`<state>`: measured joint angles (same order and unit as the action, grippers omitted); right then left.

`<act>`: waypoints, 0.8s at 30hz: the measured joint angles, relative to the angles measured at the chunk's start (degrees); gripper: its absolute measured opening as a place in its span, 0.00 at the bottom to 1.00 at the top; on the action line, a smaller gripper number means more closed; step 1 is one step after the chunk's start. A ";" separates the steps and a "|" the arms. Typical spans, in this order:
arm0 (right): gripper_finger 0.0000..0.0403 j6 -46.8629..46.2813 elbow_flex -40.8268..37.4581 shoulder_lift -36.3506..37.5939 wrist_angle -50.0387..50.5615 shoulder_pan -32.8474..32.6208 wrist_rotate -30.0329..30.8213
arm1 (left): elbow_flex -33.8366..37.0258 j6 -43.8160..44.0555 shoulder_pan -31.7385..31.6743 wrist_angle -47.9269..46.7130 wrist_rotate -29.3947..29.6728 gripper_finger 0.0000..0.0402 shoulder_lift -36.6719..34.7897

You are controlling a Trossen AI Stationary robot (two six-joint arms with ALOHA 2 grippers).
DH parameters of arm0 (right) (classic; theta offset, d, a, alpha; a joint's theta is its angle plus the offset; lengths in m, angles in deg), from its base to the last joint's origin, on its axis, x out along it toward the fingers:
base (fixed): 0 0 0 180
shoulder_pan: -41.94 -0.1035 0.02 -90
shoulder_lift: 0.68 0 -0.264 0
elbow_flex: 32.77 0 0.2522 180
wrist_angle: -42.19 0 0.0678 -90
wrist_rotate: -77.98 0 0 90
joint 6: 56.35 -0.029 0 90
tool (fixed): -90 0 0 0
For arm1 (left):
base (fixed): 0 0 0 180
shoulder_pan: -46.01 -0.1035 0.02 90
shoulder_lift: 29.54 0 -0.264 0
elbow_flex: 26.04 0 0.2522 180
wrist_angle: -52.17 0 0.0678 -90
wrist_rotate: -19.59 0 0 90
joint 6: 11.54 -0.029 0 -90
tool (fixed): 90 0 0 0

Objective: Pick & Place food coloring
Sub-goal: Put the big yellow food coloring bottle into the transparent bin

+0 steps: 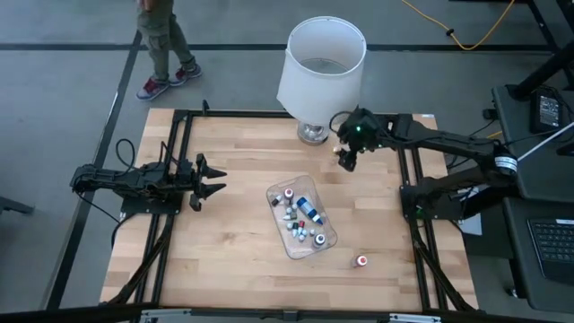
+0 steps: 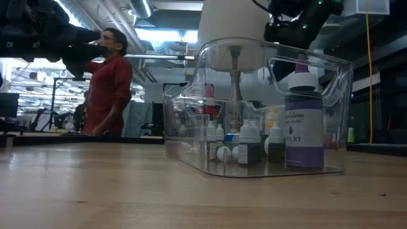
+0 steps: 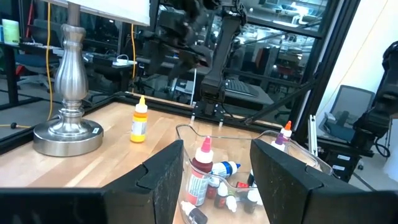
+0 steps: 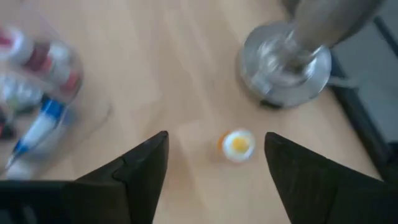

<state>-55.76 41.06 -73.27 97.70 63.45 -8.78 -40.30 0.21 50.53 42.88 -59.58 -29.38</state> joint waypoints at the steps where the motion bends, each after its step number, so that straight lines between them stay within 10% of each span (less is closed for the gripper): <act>1: 0.67 0.21 -0.20 0.00 -1.77 1.01 -0.23 | 0.00 0.00 0.02 0.00 0.00 0.45 0.00; 24: 0.79 -13.12 -10.97 3.89 -6.57 3.92 4.68 | 0.00 0.00 0.00 0.00 0.00 0.45 0.00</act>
<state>-68.88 30.09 -69.38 91.12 67.36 -4.10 -40.30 0.21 50.53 42.88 -59.58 -29.38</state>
